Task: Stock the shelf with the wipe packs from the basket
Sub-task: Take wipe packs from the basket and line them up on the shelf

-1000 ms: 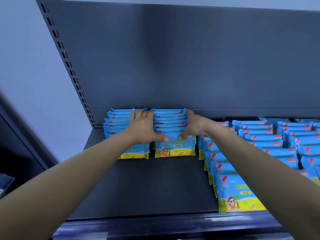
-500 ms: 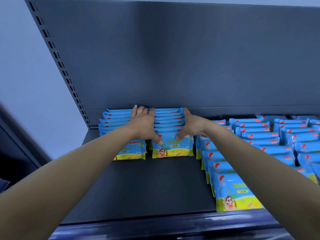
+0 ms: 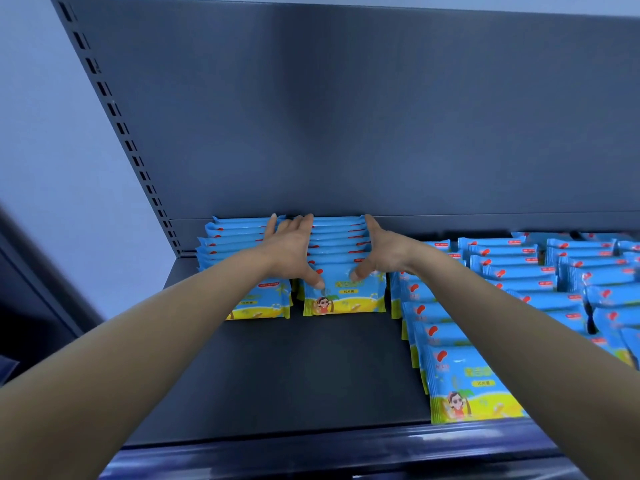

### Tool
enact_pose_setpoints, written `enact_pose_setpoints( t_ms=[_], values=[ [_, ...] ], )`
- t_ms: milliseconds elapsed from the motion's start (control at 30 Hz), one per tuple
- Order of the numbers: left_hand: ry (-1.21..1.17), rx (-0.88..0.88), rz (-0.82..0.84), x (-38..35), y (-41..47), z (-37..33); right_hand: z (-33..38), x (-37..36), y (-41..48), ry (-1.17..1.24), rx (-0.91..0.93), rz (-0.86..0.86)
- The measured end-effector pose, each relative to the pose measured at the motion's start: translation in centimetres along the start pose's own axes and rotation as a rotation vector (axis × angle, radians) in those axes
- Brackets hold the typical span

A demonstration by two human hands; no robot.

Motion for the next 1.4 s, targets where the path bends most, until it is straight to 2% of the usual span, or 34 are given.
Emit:
enact_pose_setpoints(
  t_ms=[167,433,633,733,900,1067,1167,1267,1400],
  values=[
    [0.093,0.014,-0.078,1.2,-1.1,1.7,-0.6,0.7,-0.8,-0.098,0.008,-0.018],
    [-0.095,0.042,-0.051,2.2,-4.1,4.1,0.5,-0.2,-1.4,-0.239,0.087,-0.058],
    [0.161,-0.072,0.208,0.2,-6.7,5.2,1.5,-1.1,-1.4,-0.413,0.081,-0.129],
    [0.208,-0.136,0.109,-0.7,-7.1,5.2,2.0,-1.6,-1.4,-0.503,0.111,-0.185],
    [0.052,-0.161,-0.104,0.0,-7.2,5.7,2.8,-2.3,-1.6,-0.622,0.174,-0.237],
    [0.17,-0.192,-0.209,0.0,-7.2,6.3,4.9,-3.5,-2.0,-0.589,0.32,-0.292],
    [0.185,-0.111,-0.266,0.9,-6.7,7.2,5.7,-4.1,-2.3,-0.546,0.37,-0.282],
    [0.237,-0.055,-0.316,0.8,-7.0,7.8,5.9,-4.4,-2.4,-0.542,0.374,-0.283],
    [0.21,-0.077,-0.347,-0.4,-7.9,8.3,5.4,-4.6,-2.6,-0.622,0.343,-0.259]
  ],
)
Point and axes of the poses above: each hand's wrist, its own y-axis towards the middle knuckle, its own x-axis out of the back of the hand, z = x × y, the point moved 2 cm from there along y, towards the middle knuckle, and after that the axes turned 4 degrees about -z, right-handed, at the moved point
